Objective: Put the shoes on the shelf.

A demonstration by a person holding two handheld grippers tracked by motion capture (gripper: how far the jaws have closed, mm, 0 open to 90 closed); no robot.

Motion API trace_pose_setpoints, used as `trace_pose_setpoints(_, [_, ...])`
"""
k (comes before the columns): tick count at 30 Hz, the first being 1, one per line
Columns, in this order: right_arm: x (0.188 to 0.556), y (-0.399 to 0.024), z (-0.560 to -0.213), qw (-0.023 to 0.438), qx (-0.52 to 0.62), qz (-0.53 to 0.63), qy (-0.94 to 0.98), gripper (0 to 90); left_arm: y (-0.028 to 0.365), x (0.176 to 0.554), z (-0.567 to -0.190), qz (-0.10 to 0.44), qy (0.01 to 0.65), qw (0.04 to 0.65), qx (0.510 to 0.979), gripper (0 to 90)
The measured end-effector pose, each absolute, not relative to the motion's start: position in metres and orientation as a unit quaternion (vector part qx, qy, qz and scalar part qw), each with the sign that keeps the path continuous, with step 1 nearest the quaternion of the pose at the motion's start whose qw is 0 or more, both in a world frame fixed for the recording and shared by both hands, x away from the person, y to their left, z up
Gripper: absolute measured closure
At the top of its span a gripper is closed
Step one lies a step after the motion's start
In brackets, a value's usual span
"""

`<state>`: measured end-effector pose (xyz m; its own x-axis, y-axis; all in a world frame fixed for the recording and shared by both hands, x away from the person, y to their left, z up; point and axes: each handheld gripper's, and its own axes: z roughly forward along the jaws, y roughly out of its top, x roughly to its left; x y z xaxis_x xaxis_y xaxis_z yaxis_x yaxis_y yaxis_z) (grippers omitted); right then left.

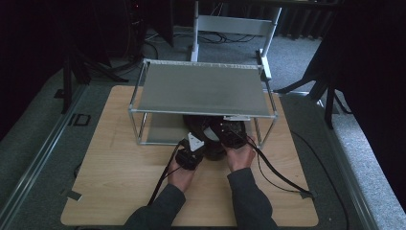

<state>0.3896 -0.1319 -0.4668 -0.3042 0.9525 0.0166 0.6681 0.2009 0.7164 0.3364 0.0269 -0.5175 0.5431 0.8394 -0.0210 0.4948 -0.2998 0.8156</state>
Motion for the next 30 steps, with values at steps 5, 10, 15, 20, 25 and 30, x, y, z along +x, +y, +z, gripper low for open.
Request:
trace_pose_setpoints(5, [0.394,-0.129,-0.472,0.229,0.554,0.324,0.732,80.2,0.027,0.345,-0.519,0.215,0.435,0.398,0.779,90.0])
trace_pose_setpoints(10, [0.395,-0.126,-0.476,0.248,0.561,0.334,0.716,80.3,0.028,0.352,-0.521,0.222,0.432,0.398,0.778,90.0])
trace_pose_setpoints(15, [0.396,-0.122,-0.481,0.265,0.570,0.346,0.697,80.2,0.030,0.361,-0.524,0.231,0.433,0.398,0.775,90.0])
trace_pose_setpoints(20, [0.400,-0.120,-0.488,0.272,0.576,0.350,0.687,80.2,0.029,0.368,-0.530,0.244,0.424,0.390,0.780,90.0])
trace_pose_setpoints(25, [0.402,-0.118,-0.492,0.281,0.582,0.345,0.681,80.2,0.028,0.373,-0.534,0.248,0.420,0.390,0.781,90.0])
trace_pose_setpoints(30, [0.403,-0.118,-0.494,0.295,0.588,0.346,0.669,80.2,0.027,0.379,-0.536,0.256,0.411,0.393,0.782,90.0])
